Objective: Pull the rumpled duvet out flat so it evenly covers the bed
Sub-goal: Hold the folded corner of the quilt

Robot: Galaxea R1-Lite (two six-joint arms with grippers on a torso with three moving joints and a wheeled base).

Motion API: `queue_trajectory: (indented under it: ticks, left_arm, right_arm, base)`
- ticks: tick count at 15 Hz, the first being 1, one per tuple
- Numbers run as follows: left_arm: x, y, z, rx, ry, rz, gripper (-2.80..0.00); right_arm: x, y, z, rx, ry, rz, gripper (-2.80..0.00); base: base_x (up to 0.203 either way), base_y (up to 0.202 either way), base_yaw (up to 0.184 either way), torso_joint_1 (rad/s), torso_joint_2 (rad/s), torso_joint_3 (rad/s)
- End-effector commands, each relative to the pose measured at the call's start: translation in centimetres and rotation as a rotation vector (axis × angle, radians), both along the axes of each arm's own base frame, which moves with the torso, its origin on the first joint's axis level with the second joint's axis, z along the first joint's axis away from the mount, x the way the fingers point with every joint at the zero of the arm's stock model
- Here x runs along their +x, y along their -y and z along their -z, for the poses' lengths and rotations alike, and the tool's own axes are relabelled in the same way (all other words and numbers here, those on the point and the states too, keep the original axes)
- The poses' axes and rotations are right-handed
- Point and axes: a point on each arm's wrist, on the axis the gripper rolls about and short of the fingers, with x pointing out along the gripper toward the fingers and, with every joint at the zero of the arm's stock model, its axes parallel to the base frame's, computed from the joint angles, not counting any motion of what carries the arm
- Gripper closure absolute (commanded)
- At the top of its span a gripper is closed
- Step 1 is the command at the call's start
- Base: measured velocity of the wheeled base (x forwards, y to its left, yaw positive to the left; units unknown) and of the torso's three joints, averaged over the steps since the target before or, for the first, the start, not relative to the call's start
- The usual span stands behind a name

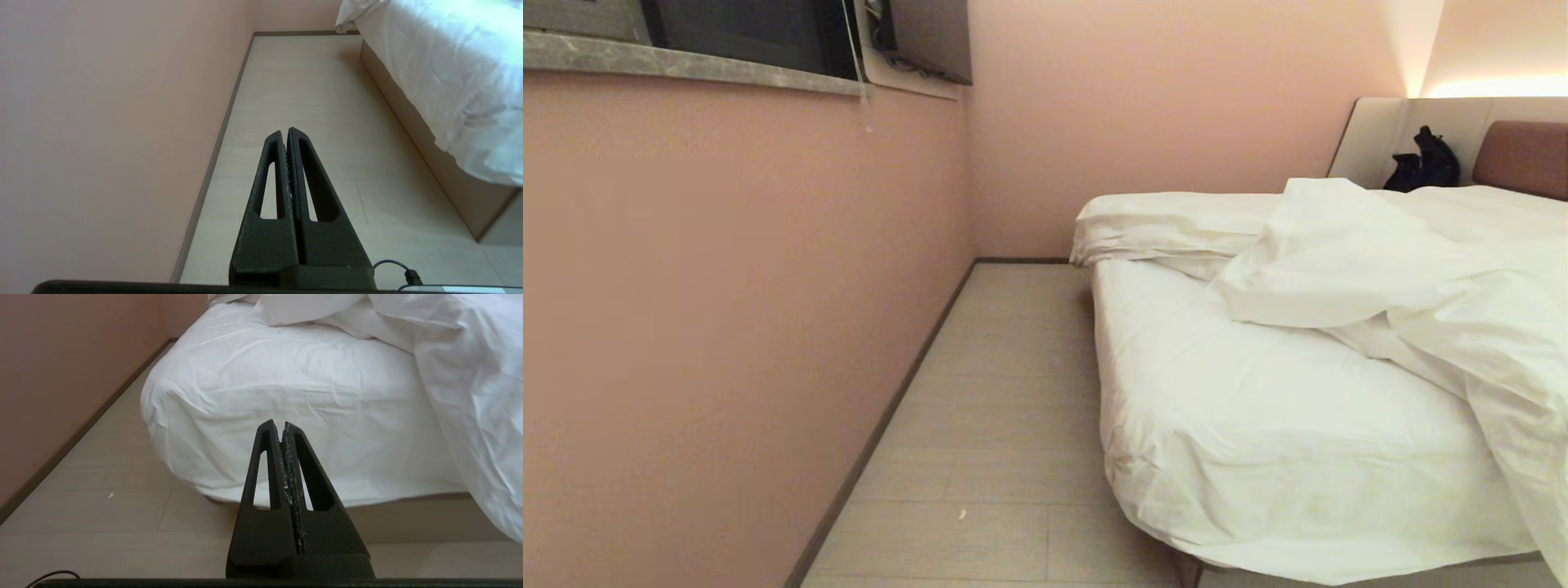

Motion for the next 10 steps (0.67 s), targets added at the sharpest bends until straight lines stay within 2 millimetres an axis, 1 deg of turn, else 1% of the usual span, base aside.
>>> queue_trajectory:
  ticks: [1,7,8,10]
  left_arm:
    - [0.00,0.00,0.00,0.002,0.000,0.000,0.00]
    - [0.00,0.00,0.00,0.000,0.000,0.000,0.00]
    - [0.00,0.00,0.00,0.000,0.000,0.000,0.00]
    - [0.00,0.00,0.00,0.002,0.000,0.000,0.00]
  right_arm:
    - [0.00,0.00,0.00,0.000,0.000,0.000,0.00]
    - [0.01,0.00,0.00,0.000,-0.001,0.000,0.00]
    - [0.00,0.00,0.00,0.000,0.000,0.001,0.00]
    - [0.00,0.00,0.00,0.000,0.000,0.001,0.00]
  base:
    - [0.199,0.000,-0.001,0.002,0.00,0.002]
    - [0.187,0.000,0.000,0.002,0.00,0.003]
    - [0.067,0.000,0.001,0.017,0.00,0.002]
    - [0.000,0.000,0.000,0.000,0.00,0.000]
